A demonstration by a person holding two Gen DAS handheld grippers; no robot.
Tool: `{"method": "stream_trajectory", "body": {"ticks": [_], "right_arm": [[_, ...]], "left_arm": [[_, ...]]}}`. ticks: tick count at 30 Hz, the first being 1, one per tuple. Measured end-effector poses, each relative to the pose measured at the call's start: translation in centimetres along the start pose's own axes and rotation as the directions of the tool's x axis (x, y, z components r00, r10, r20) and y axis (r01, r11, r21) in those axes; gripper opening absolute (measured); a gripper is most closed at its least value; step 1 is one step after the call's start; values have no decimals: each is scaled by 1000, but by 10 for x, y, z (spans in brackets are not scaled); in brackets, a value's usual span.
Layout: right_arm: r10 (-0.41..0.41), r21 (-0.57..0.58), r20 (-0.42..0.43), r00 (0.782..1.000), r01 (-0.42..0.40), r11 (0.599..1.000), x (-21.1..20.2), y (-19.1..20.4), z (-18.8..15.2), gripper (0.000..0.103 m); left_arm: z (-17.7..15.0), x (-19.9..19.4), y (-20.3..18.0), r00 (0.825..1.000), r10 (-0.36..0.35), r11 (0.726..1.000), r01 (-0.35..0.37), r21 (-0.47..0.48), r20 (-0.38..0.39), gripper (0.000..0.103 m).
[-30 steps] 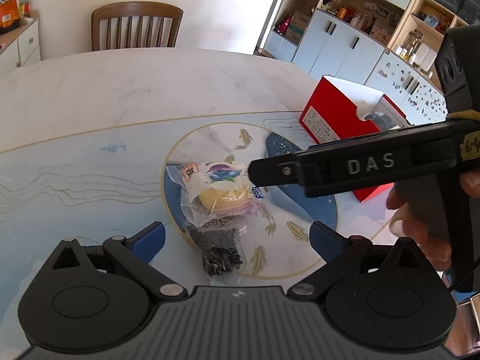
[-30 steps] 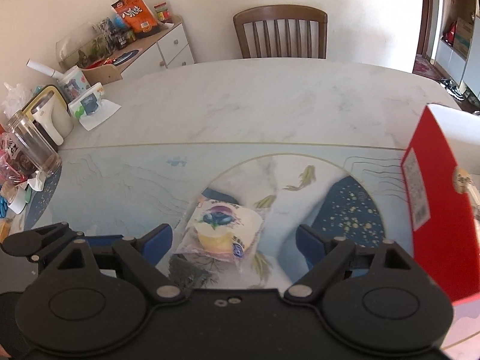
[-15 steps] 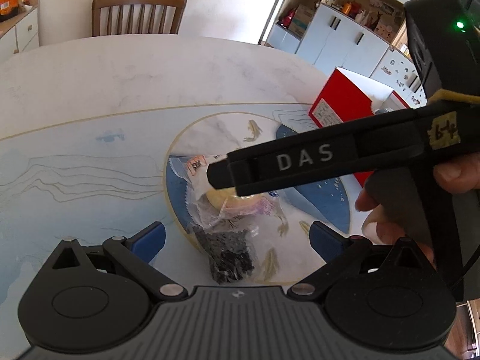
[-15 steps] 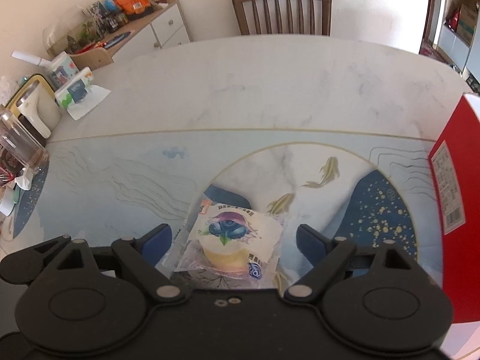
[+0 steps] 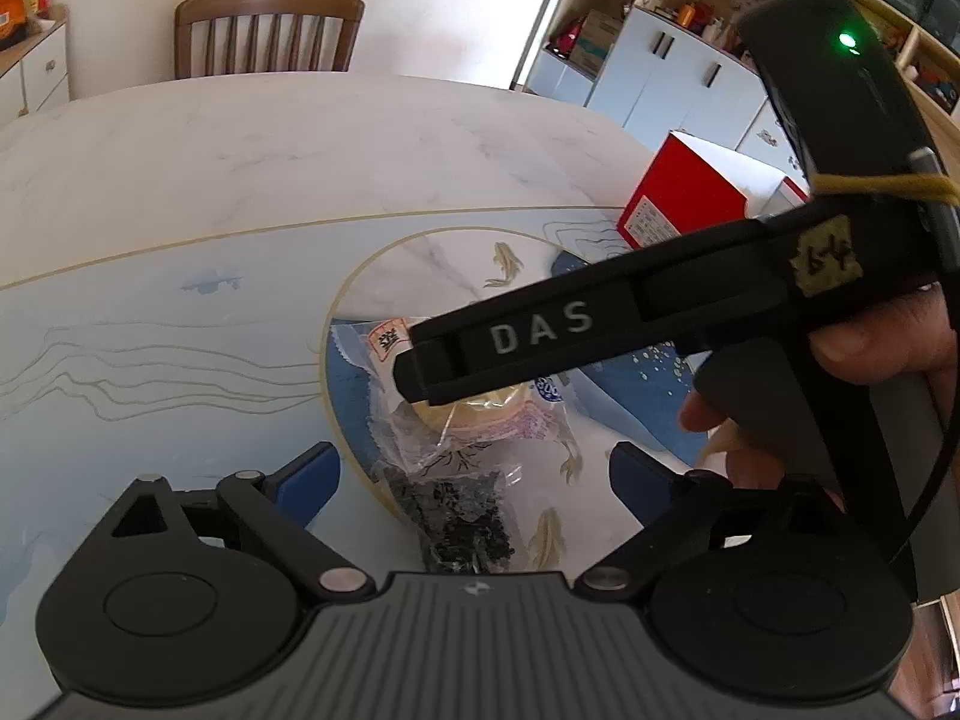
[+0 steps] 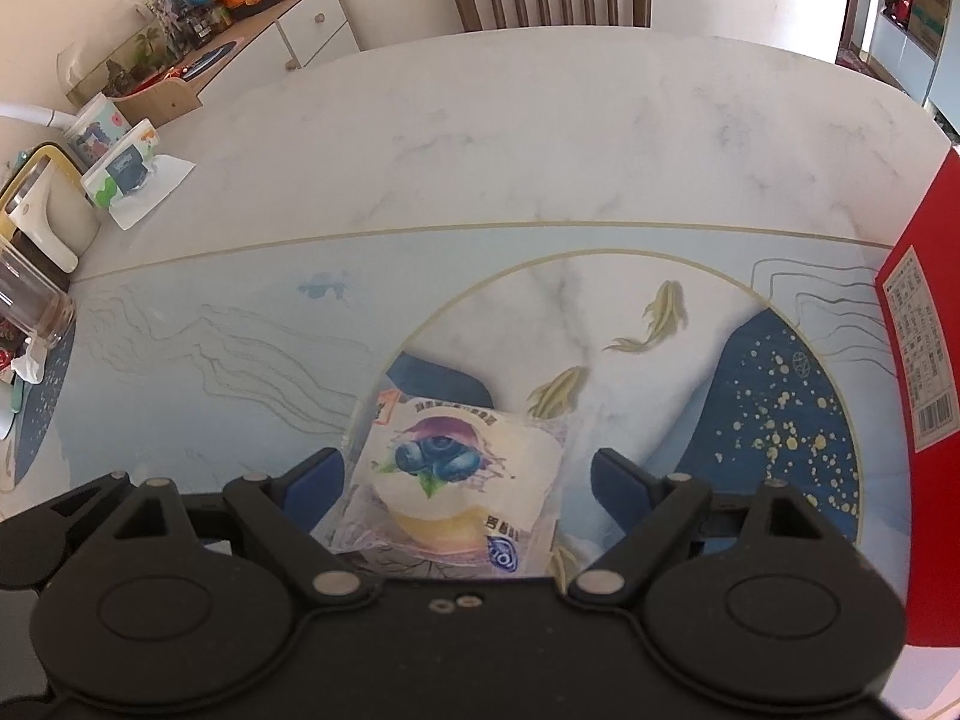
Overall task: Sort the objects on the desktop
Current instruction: 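Grasp the clear cake bag with the right gripper while the left grasps the black bag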
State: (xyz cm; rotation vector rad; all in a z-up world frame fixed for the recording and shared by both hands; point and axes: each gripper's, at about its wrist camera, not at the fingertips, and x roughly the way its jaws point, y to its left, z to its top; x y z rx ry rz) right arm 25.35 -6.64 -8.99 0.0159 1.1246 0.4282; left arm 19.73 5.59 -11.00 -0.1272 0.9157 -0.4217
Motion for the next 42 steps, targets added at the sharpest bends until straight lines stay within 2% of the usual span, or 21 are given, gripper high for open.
{"method": "stream_trajectory", "body": {"ticks": [1,3,12,17,22,29,42], "right_arm": [[3,2,-2,1000,-3,1000,1,0,0,87],[5,6,-7,1000,-5,1000,2,0,0,84],[10,12,-11,1000,-10,1000,3,-1,0,71],[8,14,-4,1000,-8,1000,3,-1,-1,61],[-18,1,17,1000,18,1000,-5,-5,-4,58],[-14,42,52,999,12,999,-23,-18,-5,57],[-5,92,98,995,-4,996,-52,-33,-15,57]], "left_arm": [[-1,0,-1,1000,-1,1000,1,3,-1,93],[-1,2,-2,1000,2,1000,-2,9,-5,84],[-1,5,-1,1000,7,1000,-7,17,-19,61],[-1,6,-1,999,21,1000,-20,18,-25,59],[-2,7,0,999,27,1000,-27,12,-34,57],[-8,9,-2,998,40,999,-39,25,-46,57],[-14,18,-4,995,51,998,-49,32,-85,35]]}}
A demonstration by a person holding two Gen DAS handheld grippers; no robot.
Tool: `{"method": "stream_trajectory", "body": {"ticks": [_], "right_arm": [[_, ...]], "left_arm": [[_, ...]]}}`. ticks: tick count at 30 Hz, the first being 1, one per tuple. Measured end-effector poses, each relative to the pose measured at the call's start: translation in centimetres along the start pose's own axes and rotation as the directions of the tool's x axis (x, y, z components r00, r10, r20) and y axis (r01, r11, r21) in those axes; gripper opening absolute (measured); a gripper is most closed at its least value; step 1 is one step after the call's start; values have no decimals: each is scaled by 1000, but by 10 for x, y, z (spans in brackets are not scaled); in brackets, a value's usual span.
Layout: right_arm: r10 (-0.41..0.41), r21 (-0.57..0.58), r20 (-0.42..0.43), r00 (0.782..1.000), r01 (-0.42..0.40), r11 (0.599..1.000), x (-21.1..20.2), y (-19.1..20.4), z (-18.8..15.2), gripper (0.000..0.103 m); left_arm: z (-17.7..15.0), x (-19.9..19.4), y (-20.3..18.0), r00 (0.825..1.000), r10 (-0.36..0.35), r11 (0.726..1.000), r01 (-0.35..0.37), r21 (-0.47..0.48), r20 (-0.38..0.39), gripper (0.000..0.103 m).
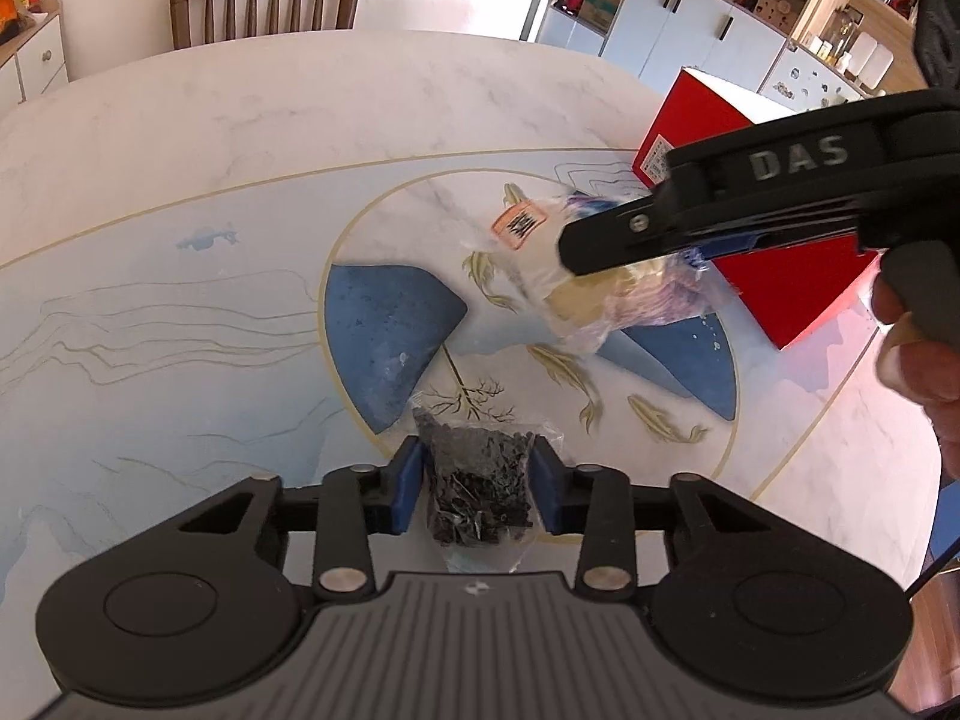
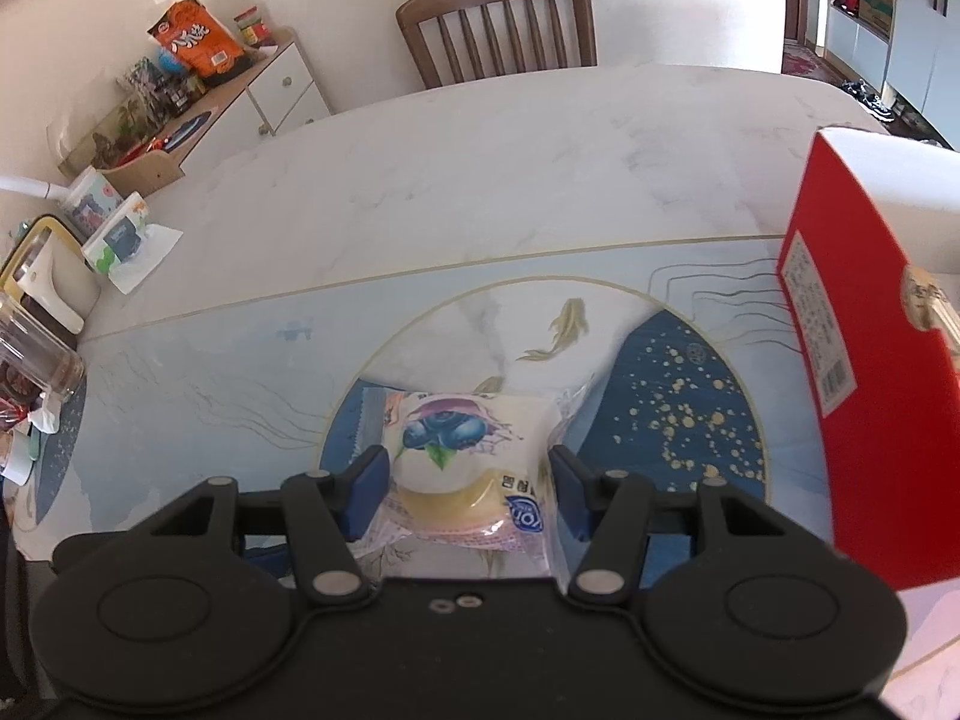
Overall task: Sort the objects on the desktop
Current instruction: 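Grasp the clear cake bag with the right gripper while the left grasps the black bag, then lift and carry the cake bag and black bag over the shoebox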
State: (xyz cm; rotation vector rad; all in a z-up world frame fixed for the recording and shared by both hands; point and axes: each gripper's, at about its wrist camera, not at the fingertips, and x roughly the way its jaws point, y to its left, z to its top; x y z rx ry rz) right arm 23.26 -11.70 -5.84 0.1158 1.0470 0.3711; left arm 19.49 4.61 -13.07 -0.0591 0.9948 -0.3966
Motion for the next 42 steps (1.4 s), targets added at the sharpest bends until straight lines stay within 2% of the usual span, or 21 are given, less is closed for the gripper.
{"method": "stream_trajectory", "body": {"ticks": [12,26,38,42], "right_arm": [[-20,30,54,998,19,999,-32,-15,-9,57],[-10,103,97,995,0,995,-70,-42,-30,57],[-3,129,152,988,-17,991,-103,-53,-41,56],[-8,147,164,986,-16,989,-115,-63,-44,56]], "left_arm": [[2,-5,-3,1000,-3,1000,3,-16,17,32],[22,-43,-19,996,-27,998,32,-55,86,32],[35,-68,-54,987,-55,998,53,21,148,32],[42,-71,-65,985,-84,996,82,16,149,32]]}}
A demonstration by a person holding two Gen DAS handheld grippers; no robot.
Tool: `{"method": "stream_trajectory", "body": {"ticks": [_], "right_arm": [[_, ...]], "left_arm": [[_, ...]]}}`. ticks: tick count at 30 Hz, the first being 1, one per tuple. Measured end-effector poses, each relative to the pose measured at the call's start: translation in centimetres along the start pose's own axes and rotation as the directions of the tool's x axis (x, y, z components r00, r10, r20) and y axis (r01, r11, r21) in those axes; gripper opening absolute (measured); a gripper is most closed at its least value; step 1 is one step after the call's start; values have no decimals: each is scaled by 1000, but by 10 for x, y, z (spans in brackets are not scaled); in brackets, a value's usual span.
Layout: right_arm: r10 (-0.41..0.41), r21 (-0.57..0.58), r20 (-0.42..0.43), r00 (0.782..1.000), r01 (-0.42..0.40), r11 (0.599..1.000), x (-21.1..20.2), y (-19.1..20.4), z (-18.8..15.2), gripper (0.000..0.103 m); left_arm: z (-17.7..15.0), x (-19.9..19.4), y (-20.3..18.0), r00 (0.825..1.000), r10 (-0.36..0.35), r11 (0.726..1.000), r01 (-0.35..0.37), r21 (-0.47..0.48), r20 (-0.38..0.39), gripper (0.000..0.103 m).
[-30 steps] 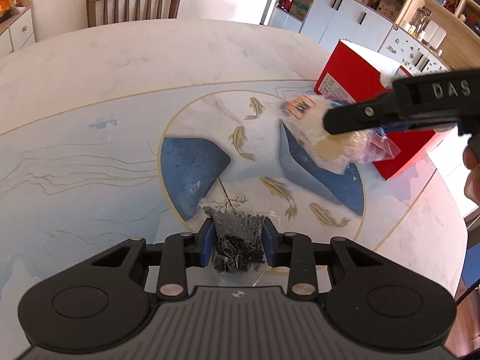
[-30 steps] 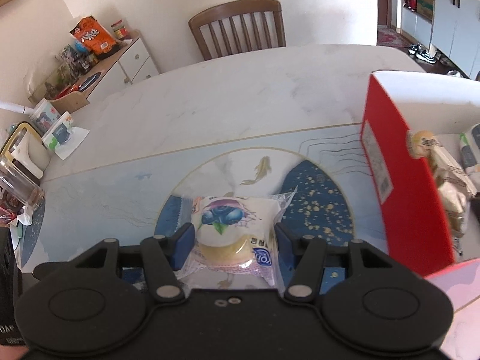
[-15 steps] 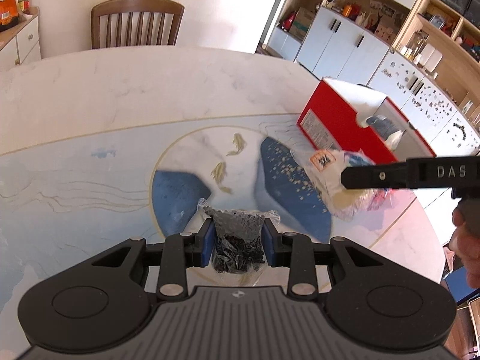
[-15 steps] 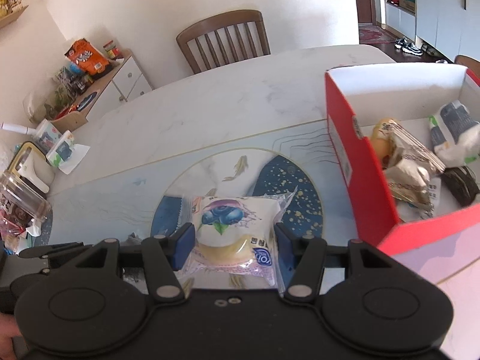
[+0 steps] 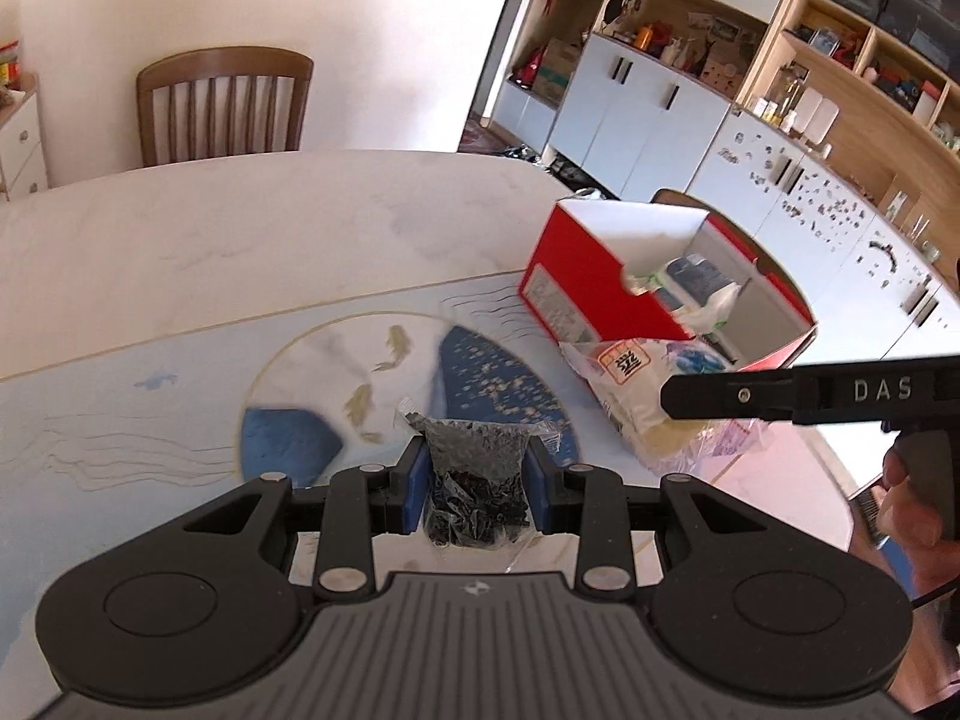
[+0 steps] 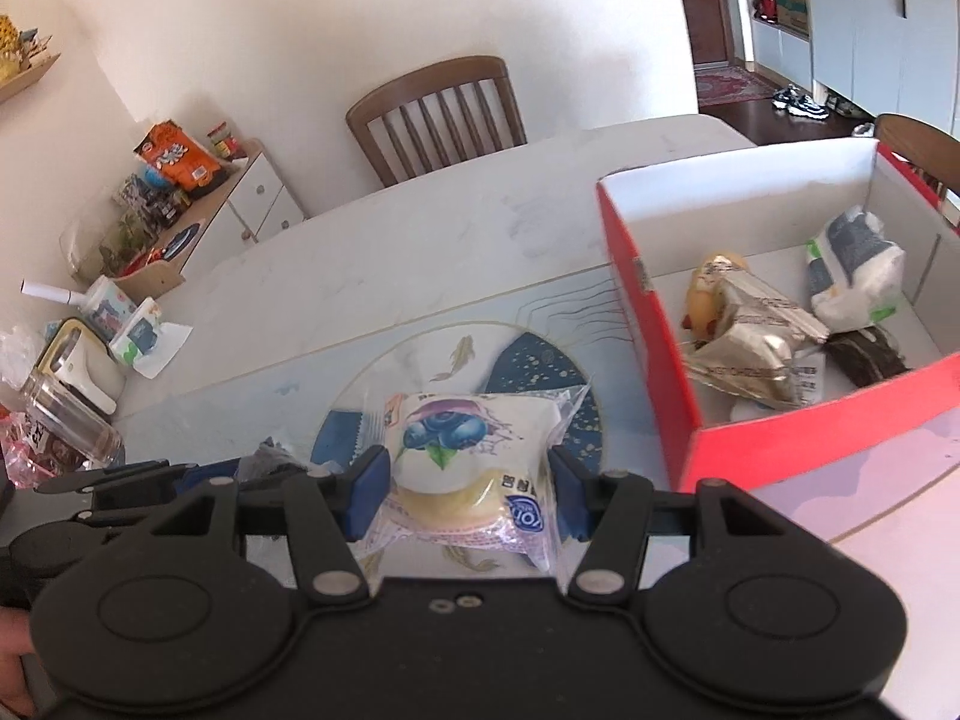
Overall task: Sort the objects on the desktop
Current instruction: 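Lift and carry the cake bag and black bag over the shoebox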
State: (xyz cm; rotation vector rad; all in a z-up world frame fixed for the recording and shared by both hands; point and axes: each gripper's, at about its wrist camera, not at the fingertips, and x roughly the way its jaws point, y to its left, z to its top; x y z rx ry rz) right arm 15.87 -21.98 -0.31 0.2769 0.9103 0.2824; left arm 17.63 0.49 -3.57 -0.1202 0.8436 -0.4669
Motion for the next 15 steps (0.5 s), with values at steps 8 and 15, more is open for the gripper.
{"method": "stream_trajectory", "body": {"ticks": [8,15], "right_arm": [[-11,27,35,999,10,1000,-25,-27,5,56],[-39,50,58,998,36,998,-40,-58,11,56]], "left_arm": [[18,9,-33,998,-68,998,68,7,13,32],[30,32,-68,995,-104,994,104,41,5,32]]}}
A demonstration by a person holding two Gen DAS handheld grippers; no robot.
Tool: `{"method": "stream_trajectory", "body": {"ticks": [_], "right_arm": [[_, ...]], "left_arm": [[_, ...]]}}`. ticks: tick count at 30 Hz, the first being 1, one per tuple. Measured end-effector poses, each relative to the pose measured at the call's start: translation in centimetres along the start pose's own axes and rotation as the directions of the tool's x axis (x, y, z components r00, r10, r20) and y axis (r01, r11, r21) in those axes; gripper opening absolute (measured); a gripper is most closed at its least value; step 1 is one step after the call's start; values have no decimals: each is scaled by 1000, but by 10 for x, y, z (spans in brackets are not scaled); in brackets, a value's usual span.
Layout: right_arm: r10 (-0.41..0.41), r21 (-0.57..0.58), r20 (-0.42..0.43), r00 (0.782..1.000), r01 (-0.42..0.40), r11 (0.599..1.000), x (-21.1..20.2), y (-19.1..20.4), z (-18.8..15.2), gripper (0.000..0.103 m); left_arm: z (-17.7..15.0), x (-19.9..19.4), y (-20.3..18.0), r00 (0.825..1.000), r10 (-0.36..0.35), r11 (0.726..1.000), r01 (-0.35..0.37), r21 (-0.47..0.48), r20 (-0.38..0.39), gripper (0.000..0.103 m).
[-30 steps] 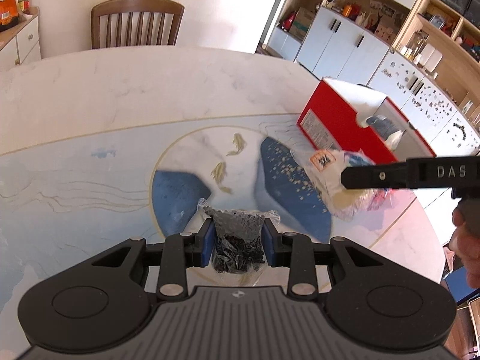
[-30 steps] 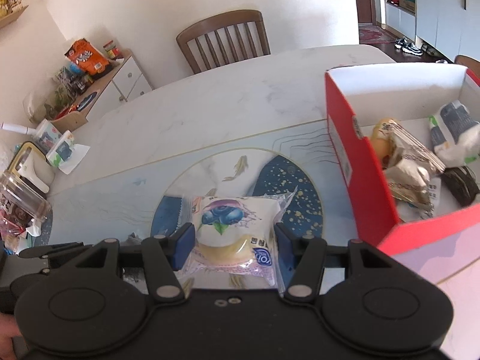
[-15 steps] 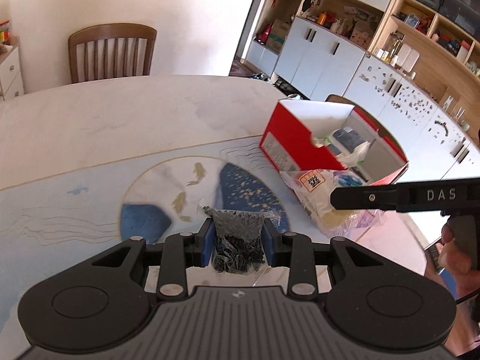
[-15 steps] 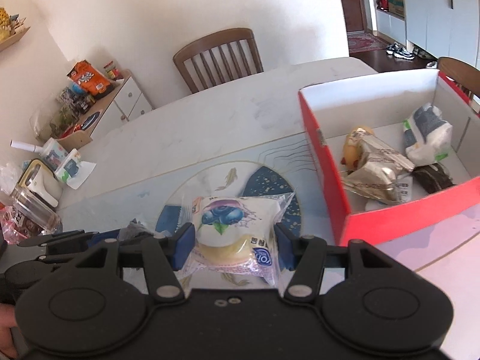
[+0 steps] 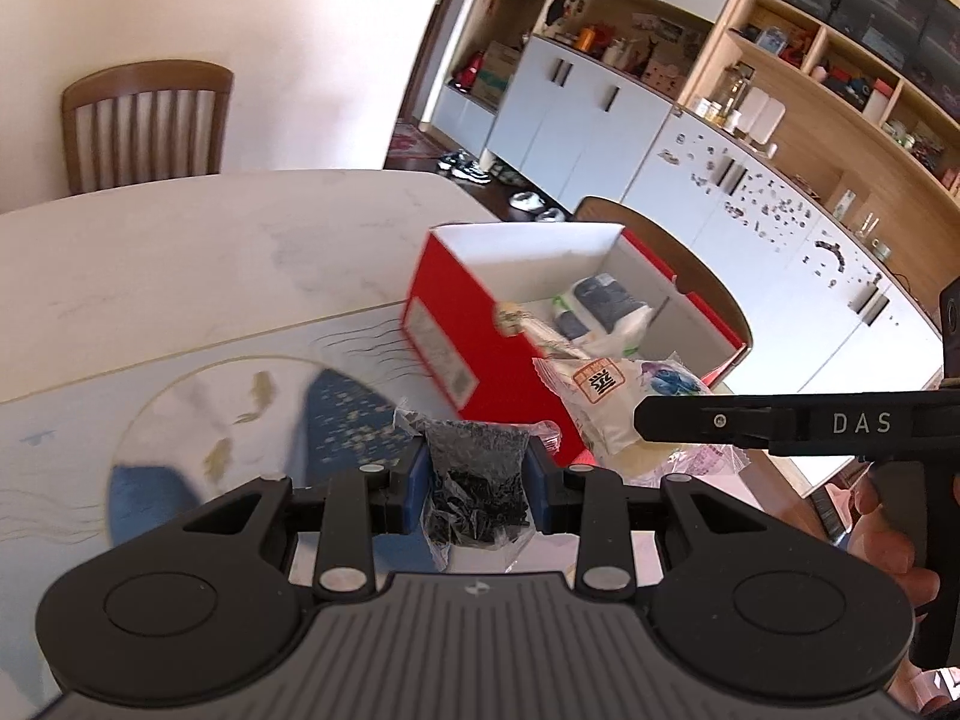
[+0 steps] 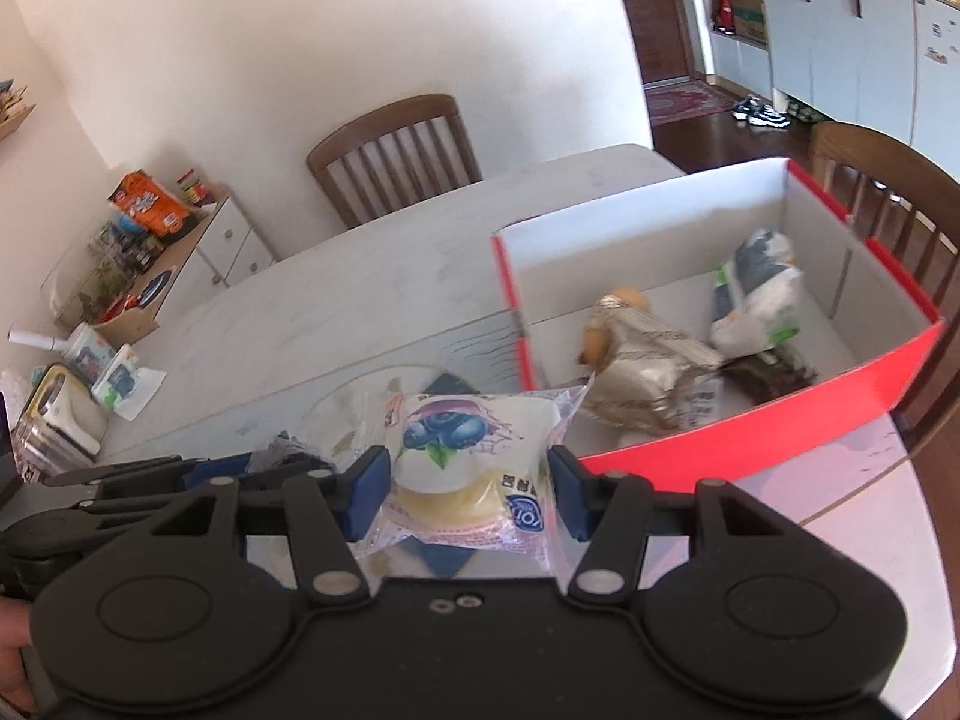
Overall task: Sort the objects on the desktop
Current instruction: 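Lift and carry the cake bag and black bag over the shoebox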
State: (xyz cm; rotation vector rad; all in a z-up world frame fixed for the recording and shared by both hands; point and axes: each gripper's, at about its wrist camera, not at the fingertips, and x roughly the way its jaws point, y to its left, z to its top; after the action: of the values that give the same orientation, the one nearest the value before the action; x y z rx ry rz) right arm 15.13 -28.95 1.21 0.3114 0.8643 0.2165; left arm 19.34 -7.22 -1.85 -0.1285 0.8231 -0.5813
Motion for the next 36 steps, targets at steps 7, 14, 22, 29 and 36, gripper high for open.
{"method": "stream_trajectory", "body": {"ticks": [7,14,22,29,36], "right_arm": [[-28,31,23,999,28,999,-10,-38,9,56],[-67,35,48,997,65,997,-16,-73,25,56],[-101,12,50,994,101,995,-12,-101,41,56],[-102,-14,29,994,102,995,-3,-115,47,56],[-102,-83,11,995,102,991,9,-118,54,56]], "left_arm": [[18,24,-32,1000,-24,999,24,43,0,32],[37,45,-57,1000,-18,995,17,102,10,32],[66,68,-66,1000,2,994,-2,110,3,32],[88,94,-77,1000,19,989,-19,145,-3,32],[109,126,-84,998,54,982,-51,184,-11,32]]}}
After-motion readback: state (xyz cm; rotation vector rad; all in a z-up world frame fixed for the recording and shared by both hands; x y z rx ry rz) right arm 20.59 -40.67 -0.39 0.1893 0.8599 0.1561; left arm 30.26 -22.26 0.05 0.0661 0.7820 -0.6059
